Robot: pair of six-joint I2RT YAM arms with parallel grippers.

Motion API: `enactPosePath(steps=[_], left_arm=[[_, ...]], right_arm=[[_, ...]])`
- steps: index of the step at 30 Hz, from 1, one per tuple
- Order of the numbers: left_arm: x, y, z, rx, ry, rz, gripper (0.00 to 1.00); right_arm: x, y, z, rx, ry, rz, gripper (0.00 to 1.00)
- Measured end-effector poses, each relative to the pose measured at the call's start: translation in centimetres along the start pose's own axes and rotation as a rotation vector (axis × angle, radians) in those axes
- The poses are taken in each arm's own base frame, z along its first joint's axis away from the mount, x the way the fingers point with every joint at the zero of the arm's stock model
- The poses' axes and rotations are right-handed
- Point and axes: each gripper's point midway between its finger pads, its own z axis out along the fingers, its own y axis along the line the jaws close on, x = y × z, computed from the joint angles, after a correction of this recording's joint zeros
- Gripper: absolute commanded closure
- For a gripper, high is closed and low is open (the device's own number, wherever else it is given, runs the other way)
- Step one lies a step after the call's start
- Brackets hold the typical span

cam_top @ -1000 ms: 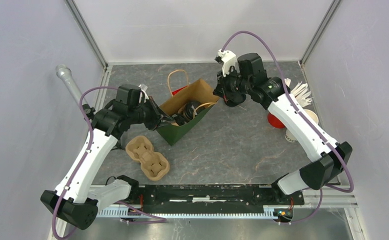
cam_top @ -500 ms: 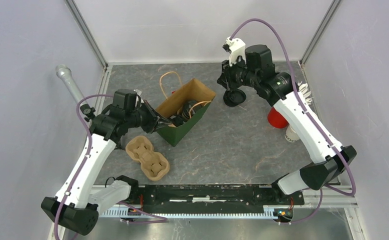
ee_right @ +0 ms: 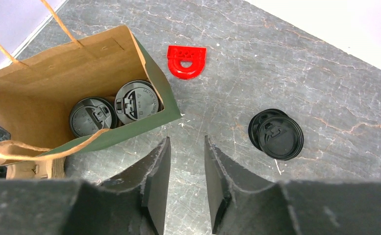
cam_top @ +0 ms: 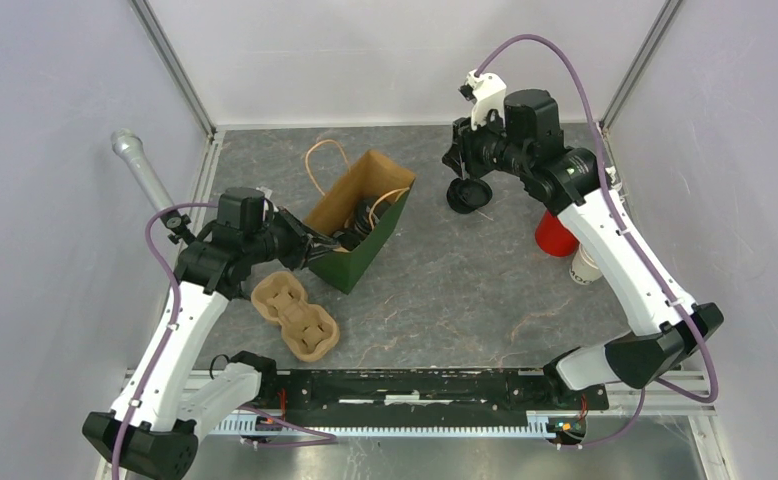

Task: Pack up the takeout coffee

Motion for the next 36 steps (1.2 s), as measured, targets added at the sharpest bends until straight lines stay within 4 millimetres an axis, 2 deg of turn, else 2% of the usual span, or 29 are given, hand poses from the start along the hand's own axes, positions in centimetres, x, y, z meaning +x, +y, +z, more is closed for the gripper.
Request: enactPosePath(steps=[13, 21, 25, 29, 30, 31, 33, 36], left_arm=[[-1.5, 0.0, -0.1, -0.04, -0.05, -0.012, 0.68], [-2.5, -0.9, -0.8, -0.044, -0.089, 0.032, 0.62], [-3.2, -1.7, -1.3, -0.041, -0.113, 0.064, 0.43], [-3.9, -3.3, -2.3, -0.021, -0.142, 0.125, 0.26], [-4.1, -3.8, -2.5, -0.017, -0.149, 0.144, 0.18], [-4.4, -4.4, -2.9, -0.008, -0.163, 0.172, 0.0], [-4.9, -5.9, -3.8, 0.017, -0.188, 0.238, 0.0], [-5.4, -7.8, -5.1, 0.055, -0.22, 0.328, 0.0]], right_arm=[[-0.5, -0.6, -1.2, 0.029, -0.026, 0.003, 0.49], [-0.5, -0.9, -1.3, 0.043, -0.028, 0.004, 0.38], [-0.2, -1.3, -1.5, 0.063, -0.024, 0.019, 0.3], [0.8, -1.6, -1.9, 0.087, -0.011, 0.05, 0.14], [1.0, -1.8, -2.0, 0.097, -0.009, 0.056, 0.09], [1.3, -2.1, -2.2, 0.116, 0.0, 0.066, 0.02], [2.0, -2.9, -2.7, 0.166, 0.017, 0.089, 0.02], [3.4, -5.3, -3.7, 0.281, 0.057, 0.116, 0.02]])
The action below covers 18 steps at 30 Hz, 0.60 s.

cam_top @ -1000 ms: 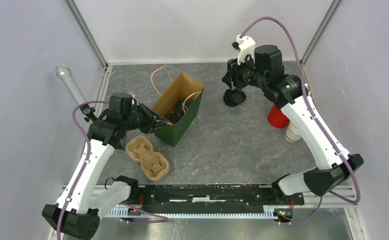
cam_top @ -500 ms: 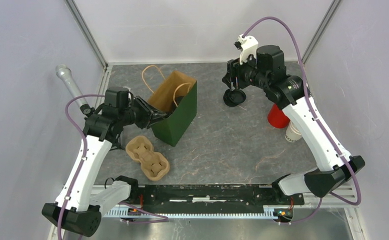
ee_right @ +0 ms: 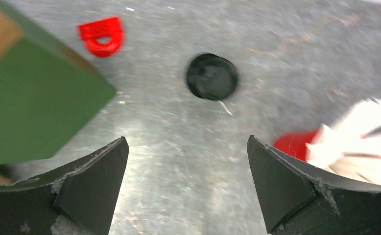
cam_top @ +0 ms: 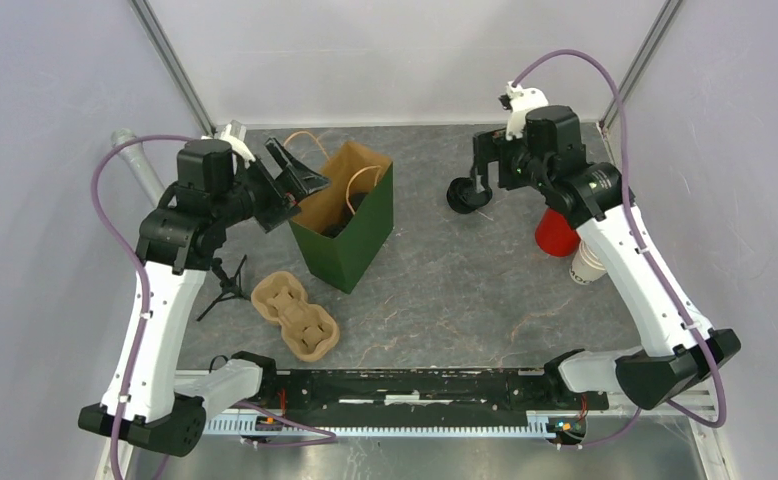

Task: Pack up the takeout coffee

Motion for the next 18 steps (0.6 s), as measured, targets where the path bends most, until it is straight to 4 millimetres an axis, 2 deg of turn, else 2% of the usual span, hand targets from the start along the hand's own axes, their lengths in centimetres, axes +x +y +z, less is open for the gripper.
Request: enactPosePath(steps=[4, 6, 10, 12, 14, 18], left_arm=[[-0.6, -0.8, -1.1, 0.03, -0.024, 0.12, 0.0], [-0.4, -0.5, -1.3, 0.025, -0.018, 0.16, 0.0], [0.4, 0.6, -1.7, -0.002, 0.01, 0.225, 0.0], [0.6, 0.8, -1.9, -0.003, 0.015, 0.241, 0.0], [1.1, 1.3, -2.1, -0.007, 0.029, 0.25, 0.0], [2.2, 1.9, -2.1, -0.005, 0.069, 0.243, 0.0]], right_arm=[[2.0, -5.5, -0.6, 0.205, 0.079, 0.031, 0.02], [3.0, -8.7, -1.4, 0.308, 0.118, 0.053, 0.06], [4.9, -14.6, -3.4, 0.482, 0.2, 0.09, 0.26], [5.7, -16.9, -4.4, 0.544, 0.226, 0.115, 0.42], [6.0, -18.8, -5.2, 0.594, 0.237, 0.145, 0.54], [5.6, -22.0, -5.6, 0.672, 0.183, 0.246, 0.61]])
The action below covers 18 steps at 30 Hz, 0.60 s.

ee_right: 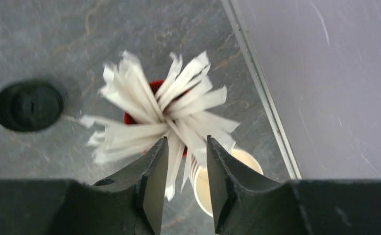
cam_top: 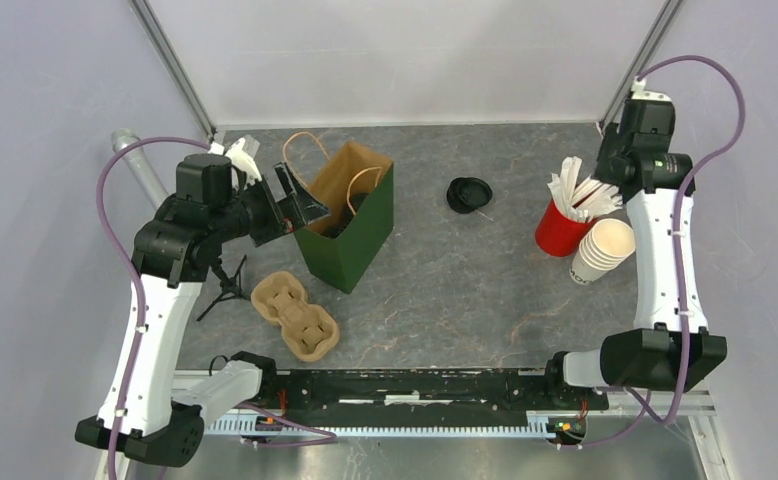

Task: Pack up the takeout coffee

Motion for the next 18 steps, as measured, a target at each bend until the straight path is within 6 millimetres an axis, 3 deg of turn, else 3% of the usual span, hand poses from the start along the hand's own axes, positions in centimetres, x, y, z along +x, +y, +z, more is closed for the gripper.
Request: enactPosePath(steps=[9, 13, 18], left_arm=[[0.5, 0.1, 0.4, 0.009, 0.031, 0.021, 0.0], [0.5, 0.2, 0.4, 0.004, 0.03, 0.025, 0.0], [0.5, 0.4, 0.4, -0.002, 0.028, 0.038, 0.0]], right_arm=[[-4.3, -1.5, 4.6, 0.048, -0.132, 0.169, 0.61], [-3.9, -1.3, 7.0, 0.056, -0.105, 0.178, 0.61], [-2.6, -0.9, 8.3, 0.047, -0.079, 0.172, 0.62]])
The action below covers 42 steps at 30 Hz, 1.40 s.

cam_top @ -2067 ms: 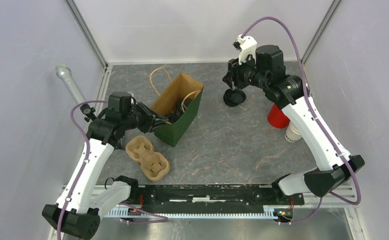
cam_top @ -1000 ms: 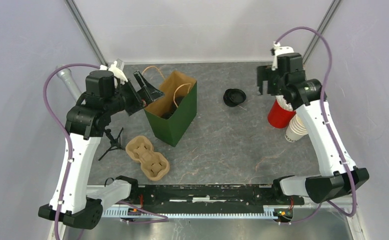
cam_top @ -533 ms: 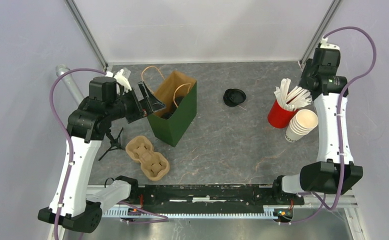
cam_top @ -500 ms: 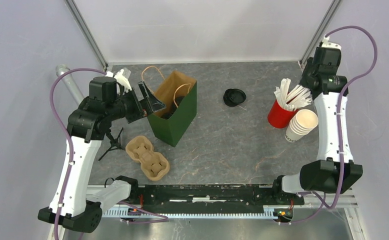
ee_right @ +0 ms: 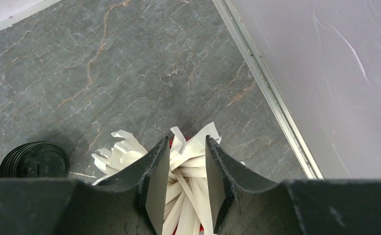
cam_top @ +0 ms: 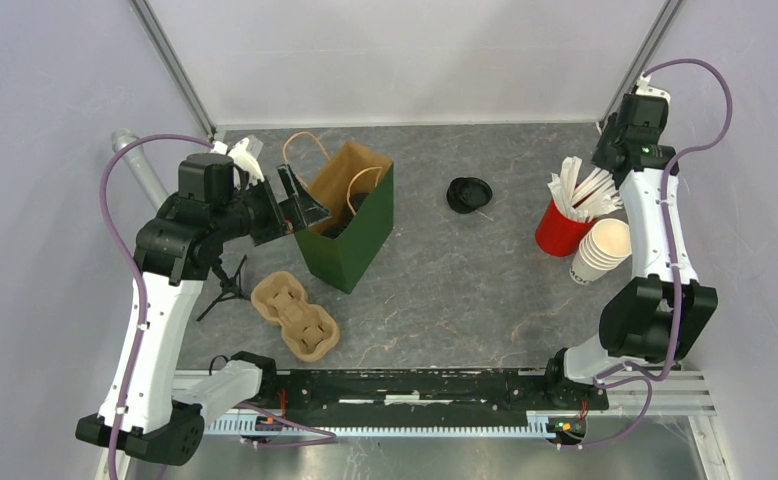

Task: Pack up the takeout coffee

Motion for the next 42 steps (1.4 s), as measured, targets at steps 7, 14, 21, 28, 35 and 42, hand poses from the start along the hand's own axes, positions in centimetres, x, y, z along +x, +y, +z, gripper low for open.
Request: enactPosePath(steps=[7, 14, 21, 28, 35, 42], left_arm=[[0.0, 0.1, 0.4, -0.006, 0.01, -0.003, 0.0], [0.0, 0.2, 0.4, -0.007, 0.011, -0.003, 0.0], [0.0, 0.2, 0.4, -0.007, 0.011, -0.003, 0.0], [0.0, 0.2, 0.4, -0.007, 0.01, -0.003, 0.0], [-0.2, 0.5, 0.5, -0.025, 0.001, -0.003, 0.0], [-0.1, 1.0, 0.8, -0.057, 0.005, -0.002, 0.0]], right_arm=[[0.8, 0.6, 1.2, -0.023, 0.025, 0.001, 0.65], [1.1, 0.8, 1.5, -0.03, 0.025, 0.006, 0.71], [1.7, 0.9, 2.1, -0.028, 0.044, 0.0, 0.94], [1.8, 0.7, 1.8, -0.023, 0.054, -0.021, 1.0], [-2.4, -0.1, -2.0, -0.011, -0.009, -0.053, 1.0], [-8.2, -2.2, -10.9, -0.002, -0.192, -0.055, 1.0]])
